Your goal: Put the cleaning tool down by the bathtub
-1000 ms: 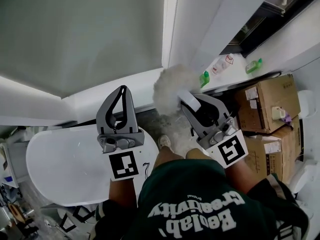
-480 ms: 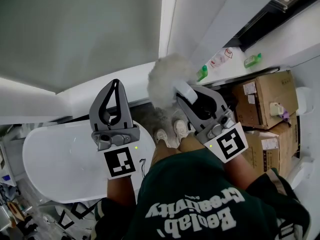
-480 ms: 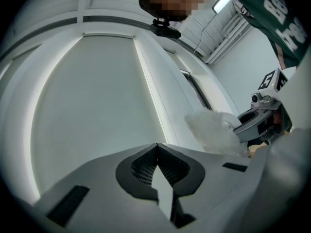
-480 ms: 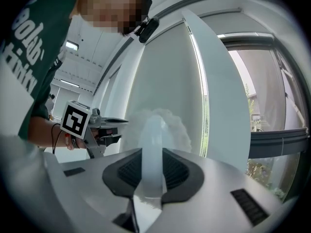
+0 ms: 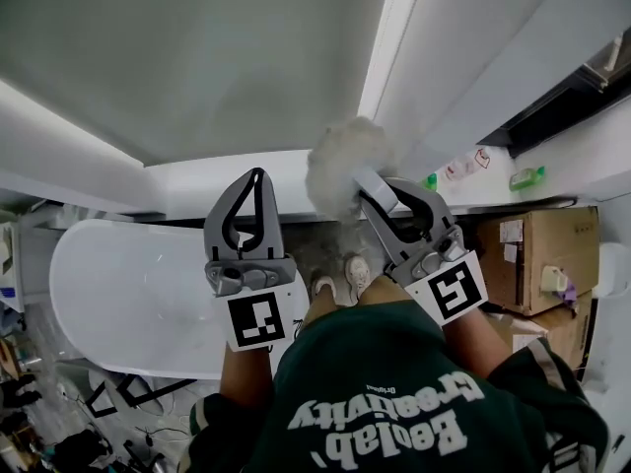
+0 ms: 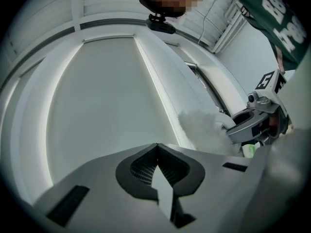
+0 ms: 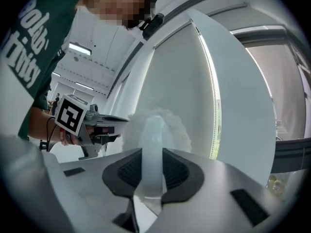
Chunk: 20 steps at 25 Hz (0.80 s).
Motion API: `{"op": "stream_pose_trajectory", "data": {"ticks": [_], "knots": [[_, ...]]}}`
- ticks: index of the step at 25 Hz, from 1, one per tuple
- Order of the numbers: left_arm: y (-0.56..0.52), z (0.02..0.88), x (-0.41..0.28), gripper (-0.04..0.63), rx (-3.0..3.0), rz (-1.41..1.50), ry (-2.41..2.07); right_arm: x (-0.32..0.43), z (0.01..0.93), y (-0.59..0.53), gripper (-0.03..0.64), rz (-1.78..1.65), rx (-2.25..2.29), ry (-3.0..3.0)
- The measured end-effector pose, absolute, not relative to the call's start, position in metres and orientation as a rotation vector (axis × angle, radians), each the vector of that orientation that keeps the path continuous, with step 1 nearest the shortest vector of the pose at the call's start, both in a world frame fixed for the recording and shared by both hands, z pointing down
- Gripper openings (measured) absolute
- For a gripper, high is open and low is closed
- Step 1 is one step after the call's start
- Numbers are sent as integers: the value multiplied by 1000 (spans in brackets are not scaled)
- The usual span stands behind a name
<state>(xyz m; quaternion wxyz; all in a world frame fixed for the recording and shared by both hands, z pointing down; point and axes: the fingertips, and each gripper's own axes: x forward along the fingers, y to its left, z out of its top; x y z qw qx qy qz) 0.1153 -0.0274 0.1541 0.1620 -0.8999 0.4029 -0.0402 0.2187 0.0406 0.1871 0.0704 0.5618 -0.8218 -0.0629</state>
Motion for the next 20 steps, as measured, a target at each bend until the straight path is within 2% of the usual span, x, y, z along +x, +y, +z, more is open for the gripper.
{"op": "stream_pose_trajectory", "data": {"ticks": [12,20], "knots": [[-29,153,158,9,-2633,-48,1210,250,196,34,92,-142,1577,-2569],[-25,159,140,9,-2521,-123,1411,246,203,8,92,-140,1397,-2719]]}}
